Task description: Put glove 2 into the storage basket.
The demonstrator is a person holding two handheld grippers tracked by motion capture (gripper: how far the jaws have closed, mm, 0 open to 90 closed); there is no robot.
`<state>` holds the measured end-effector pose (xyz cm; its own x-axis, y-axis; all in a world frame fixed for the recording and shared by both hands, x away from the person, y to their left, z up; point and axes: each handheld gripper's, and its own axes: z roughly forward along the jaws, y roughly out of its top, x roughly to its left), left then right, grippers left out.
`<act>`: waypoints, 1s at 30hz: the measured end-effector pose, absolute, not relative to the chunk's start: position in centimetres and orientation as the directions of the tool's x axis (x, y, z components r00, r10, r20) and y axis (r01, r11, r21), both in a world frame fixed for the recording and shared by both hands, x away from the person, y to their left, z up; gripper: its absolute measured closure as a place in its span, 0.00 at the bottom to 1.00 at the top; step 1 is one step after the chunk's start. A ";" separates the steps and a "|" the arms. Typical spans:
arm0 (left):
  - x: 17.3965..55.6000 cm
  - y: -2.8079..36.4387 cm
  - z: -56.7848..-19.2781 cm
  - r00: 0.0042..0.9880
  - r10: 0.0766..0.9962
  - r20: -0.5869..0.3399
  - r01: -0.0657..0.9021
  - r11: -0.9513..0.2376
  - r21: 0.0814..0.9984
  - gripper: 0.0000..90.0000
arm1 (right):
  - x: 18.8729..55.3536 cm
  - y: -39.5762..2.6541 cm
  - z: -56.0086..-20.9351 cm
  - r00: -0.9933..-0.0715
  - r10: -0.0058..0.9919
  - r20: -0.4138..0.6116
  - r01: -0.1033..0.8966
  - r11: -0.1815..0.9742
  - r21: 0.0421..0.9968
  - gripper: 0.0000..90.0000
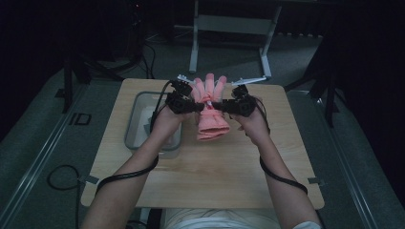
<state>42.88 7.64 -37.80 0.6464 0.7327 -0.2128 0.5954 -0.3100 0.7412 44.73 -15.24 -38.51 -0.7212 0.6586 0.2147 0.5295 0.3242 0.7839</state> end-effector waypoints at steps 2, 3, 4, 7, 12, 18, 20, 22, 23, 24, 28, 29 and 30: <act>42.7 8.6 -37.4 0.643 0.736 -0.211 0.593 -0.305 0.745 0.85 | 44.7 -15.0 -38.3 -0.725 0.655 0.213 0.526 0.328 0.785 0.74; 42.6 8.9 -37.2 0.640 0.739 -0.211 0.594 -0.301 0.746 0.85 | 44.7 -14.1 -37.8 -0.736 0.646 0.203 0.512 0.336 0.791 0.74; 42.5 9.3 -37.1 0.636 0.743 -0.208 0.593 -0.298 0.748 0.85 | 44.7 -13.7 -37.7 -0.739 0.644 0.198 0.508 0.339 0.792 0.74; 42.4 10.4 -36.8 0.620 0.756 -0.208 0.601 -0.287 0.746 0.85 | 44.8 -12.5 -37.3 -0.746 0.638 0.190 0.500 0.349 0.793 0.74; 42.1 12.1 -36.6 0.593 0.779 -0.204 0.607 -0.267 0.748 0.85 | 45.3 -10.5 -37.1 -0.764 0.616 0.190 0.490 0.364 0.792 0.74; 41.6 14.4 -36.5 0.563 0.801 -0.205 0.618 -0.244 0.747 0.85 | 45.7 -8.1 -37.0 -0.784 0.590 0.193 0.479 0.378 0.792 0.74; 41.5 15.3 -36.5 0.550 0.810 -0.203 0.622 -0.236 0.746 0.85 | 45.9 -7.2 -37.0 -0.791 0.579 0.199 0.478 0.381 0.791 0.74; 41.3 16.1 -36.5 0.538 0.817 -0.205 0.627 -0.226 0.746 0.85 | 46.1 -6.3 -37.0 -0.800 0.565 0.199 0.473 0.390 0.790 0.74; 41.3 16.5 -36.6 0.533 0.821 -0.205 0.629 -0.222 0.745 0.85 | 46.1 -5.9 -37.0 -0.804 0.561 0.200 0.471 0.393 0.790 0.74; 41.2 17.0 -36.6 0.528 0.824 -0.205 0.631 -0.219 0.744 0.85 | 46.2 -5.4 -37.1 -0.806 0.557 0.201 0.469 0.395 0.790 0.74; 40.8 18.6 -36.6 0.507 0.836 -0.211 0.639 -0.200 0.743 0.85 | 46.3 -3.7 -37.1 -0.819 0.538 0.202 0.462 0.408 0.788 0.74; 40.7 19.0 -36.6 0.501 0.839 -0.212 0.641 -0.195 0.742 0.85 | 46.3 -3.2 -37.1 -0.821 0.535 0.202 0.461 0.411 0.786 0.74; 40.7 19.4 -36.7 0.494 0.843 -0.211 0.643 -0.191 0.742 0.85 | 46.4 -2.7 -37.1 -0.824 0.530 0.198 0.457 0.417 0.785 0.74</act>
<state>40.65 19.41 -36.66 0.4940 0.8434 -0.2112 0.6427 -0.1906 0.7420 46.38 -2.71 -37.06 -0.8244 0.5303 0.1978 0.4570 0.4174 0.7855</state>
